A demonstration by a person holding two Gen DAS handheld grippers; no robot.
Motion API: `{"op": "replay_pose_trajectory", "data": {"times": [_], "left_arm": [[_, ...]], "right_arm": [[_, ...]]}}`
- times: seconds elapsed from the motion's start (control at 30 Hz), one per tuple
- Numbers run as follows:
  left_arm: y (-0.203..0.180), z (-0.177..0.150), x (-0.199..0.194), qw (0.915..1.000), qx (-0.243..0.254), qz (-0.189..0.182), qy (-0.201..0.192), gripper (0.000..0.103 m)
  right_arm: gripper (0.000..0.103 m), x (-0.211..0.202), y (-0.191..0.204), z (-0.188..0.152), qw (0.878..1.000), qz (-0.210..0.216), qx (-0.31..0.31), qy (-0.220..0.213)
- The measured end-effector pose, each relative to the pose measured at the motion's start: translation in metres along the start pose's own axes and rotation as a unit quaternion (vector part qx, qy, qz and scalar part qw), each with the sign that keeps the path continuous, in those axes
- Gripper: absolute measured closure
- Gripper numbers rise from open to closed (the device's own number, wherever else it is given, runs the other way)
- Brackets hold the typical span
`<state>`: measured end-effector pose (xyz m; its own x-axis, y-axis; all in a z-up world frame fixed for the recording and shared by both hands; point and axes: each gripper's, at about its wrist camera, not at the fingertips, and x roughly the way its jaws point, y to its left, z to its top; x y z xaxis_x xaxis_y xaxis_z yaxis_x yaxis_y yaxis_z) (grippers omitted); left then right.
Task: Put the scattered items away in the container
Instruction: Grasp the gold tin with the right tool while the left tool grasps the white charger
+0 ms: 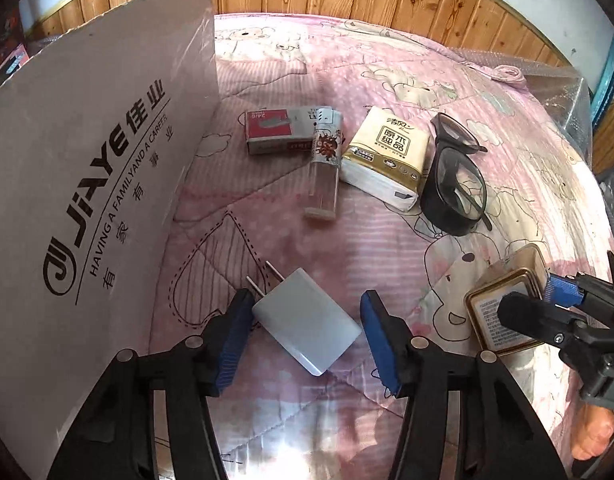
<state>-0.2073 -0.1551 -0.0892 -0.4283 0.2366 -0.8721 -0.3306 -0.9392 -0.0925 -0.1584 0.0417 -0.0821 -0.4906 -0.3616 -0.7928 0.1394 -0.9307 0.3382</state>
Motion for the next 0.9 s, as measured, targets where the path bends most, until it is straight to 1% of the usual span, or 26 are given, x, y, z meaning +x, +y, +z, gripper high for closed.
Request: {"op": "replay_pose_trajectory", "data": {"times": [0.13, 0.33, 0.5, 0.7, 0.9], "left_arm": [[0.0, -0.004, -0.007, 0.9999, 0.005, -0.009, -0.01, 0.052], [-0.005, -0.01, -0.027, 0.9993, 0.016, -0.027, -0.021, 0.052], [-0.019, -0.009, -0.036, 0.9985, 0.02, -0.043, -0.028, 0.052], [-0.026, -0.019, -0.066, 0.9961, 0.027, -0.067, -0.051, 0.052], [-0.034, -0.021, -0.082, 0.9925, 0.035, -0.098, -0.065, 0.052]], "right_arm": [[0.05, -0.006, 0.001, -0.003, 1.0, 0.006, 0.012, -0.005], [0.05, -0.018, 0.004, -0.014, 1.0, 0.011, 0.025, -0.011], [0.05, -0.032, 0.007, -0.024, 0.999, 0.008, 0.037, -0.016], [0.05, -0.046, 0.016, -0.043, 0.999, -0.015, 0.042, -0.013], [0.05, -0.068, 0.03, -0.058, 0.998, -0.036, 0.046, -0.023]]}}
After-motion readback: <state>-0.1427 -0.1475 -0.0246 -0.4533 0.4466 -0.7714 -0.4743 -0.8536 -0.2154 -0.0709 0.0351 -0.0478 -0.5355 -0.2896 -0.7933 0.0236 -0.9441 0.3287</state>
